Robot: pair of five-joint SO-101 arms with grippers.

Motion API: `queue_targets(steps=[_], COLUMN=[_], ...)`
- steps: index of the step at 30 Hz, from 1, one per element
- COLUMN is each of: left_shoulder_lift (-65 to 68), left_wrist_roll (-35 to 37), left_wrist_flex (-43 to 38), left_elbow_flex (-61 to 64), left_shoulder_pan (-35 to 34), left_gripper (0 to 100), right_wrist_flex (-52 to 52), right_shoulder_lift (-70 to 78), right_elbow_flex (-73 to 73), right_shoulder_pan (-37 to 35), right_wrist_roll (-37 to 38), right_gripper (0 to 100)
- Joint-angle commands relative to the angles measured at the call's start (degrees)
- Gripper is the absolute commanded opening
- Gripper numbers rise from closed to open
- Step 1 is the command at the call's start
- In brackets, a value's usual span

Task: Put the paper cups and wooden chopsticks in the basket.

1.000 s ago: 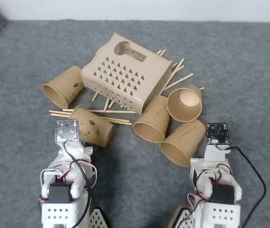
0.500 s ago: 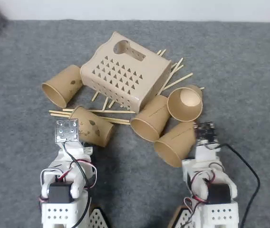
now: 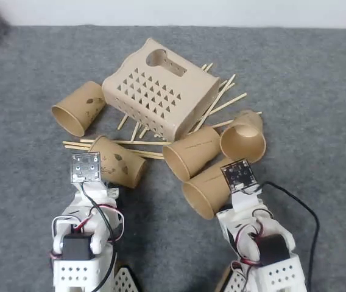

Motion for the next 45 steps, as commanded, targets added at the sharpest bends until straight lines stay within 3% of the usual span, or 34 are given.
queue_targets(steps=[1, 8, 16, 21, 28, 32, 37, 40, 45], left_shoulder_lift=[-0.9, -0.9, -0.9, -0.9, -0.8, -0.9, -0.9, -0.9, -0.9], left_wrist_roll=[0.3, 0.3, 0.3, 0.3, -1.0, -11.7, -24.5, -25.3, -25.3], left_wrist_flex=[0.3, 0.3, 0.3, 0.3, 0.2, 0.0, -0.2, -0.1, -0.1], left_elbow_flex=[-0.2, -0.2, -0.2, -0.2, -0.2, -0.2, -0.2, -0.2, -0.2], left_shoulder_pan=[-0.4, -0.4, -0.4, -0.4, -2.5, -6.9, -9.7, -9.6, -9.6], left_gripper=[3, 3, 3, 3, 4, 4, 4, 4, 3], right_wrist_flex=[-0.1, -0.4, -3.2, -9.4, -16.1, -21.0, -19.6, -13.4, 2.0], right_shoulder_lift=[-0.7, -0.7, -0.7, -0.4, 3.0, 16.8, 41.7, 57.6, 82.2], right_elbow_flex=[1.1, -1.1, -24.6, -31.3, -31.6, -38.0, -60.7, -77.4, -104.0], right_shoulder_pan=[-0.8, 2.8, 12.7, 14.9, 14.5, 14.5, 14.5, 12.4, -0.3], right_wrist_roll=[0.7, 3.9, 28.9, 29.2, 23.7, 23.6, 20.6, 15.1, 14.9], right_gripper=[0.6, 0.6, 0.6, 0.9, 17.1, 15.8, 15.7, 15.8, 15.9])
